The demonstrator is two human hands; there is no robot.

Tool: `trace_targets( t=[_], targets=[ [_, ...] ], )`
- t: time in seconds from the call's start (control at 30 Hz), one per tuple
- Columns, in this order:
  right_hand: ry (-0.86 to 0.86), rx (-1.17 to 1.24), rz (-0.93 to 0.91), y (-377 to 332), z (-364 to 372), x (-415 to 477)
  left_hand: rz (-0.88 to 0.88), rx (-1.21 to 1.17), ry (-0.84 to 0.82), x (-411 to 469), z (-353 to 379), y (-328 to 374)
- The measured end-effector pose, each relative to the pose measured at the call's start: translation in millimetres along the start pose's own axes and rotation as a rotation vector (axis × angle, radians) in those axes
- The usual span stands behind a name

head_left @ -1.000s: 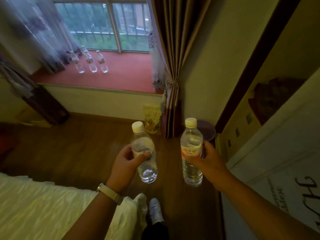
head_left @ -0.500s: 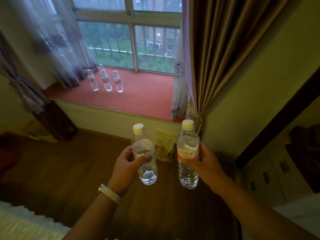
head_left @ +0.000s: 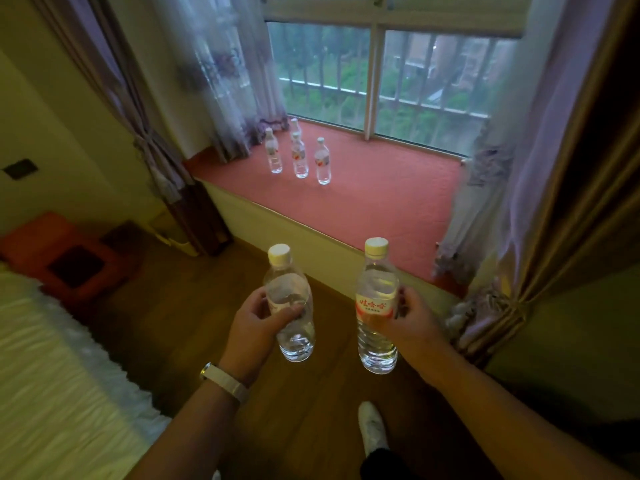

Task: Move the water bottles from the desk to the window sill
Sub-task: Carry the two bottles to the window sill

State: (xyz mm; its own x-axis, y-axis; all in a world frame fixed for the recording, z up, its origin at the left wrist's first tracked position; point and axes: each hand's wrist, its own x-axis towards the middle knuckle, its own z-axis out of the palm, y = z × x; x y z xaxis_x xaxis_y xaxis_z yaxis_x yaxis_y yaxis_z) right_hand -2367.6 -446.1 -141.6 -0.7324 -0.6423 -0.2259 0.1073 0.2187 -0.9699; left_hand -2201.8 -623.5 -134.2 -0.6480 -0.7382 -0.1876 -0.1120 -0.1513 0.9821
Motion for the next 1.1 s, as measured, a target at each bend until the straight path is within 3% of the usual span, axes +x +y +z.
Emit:
trace_targets(
  t=[0.3,0.6,0.77,1.1],
  targets=[
    [-0.213,0.054,0.014,-44.8,5.3,158.3,0.01,0.036,0.158,117.7,25.7,49.3],
    [-0.327,0.032,0.01,-73.4,60.1,255.1,0.047,0.06,0.285,192.4,-21.4,75.1],
    [-0.337,0.019,0.032,-77.9,106.6,304.0,0.022,0.054,0.327,238.4,-66.7,66.8],
    [-0.175,-0.062,0.043,-110.2,226.1,410.3,-0.025,0.024,0.183,394.5,-184.1,61.6]
  ],
)
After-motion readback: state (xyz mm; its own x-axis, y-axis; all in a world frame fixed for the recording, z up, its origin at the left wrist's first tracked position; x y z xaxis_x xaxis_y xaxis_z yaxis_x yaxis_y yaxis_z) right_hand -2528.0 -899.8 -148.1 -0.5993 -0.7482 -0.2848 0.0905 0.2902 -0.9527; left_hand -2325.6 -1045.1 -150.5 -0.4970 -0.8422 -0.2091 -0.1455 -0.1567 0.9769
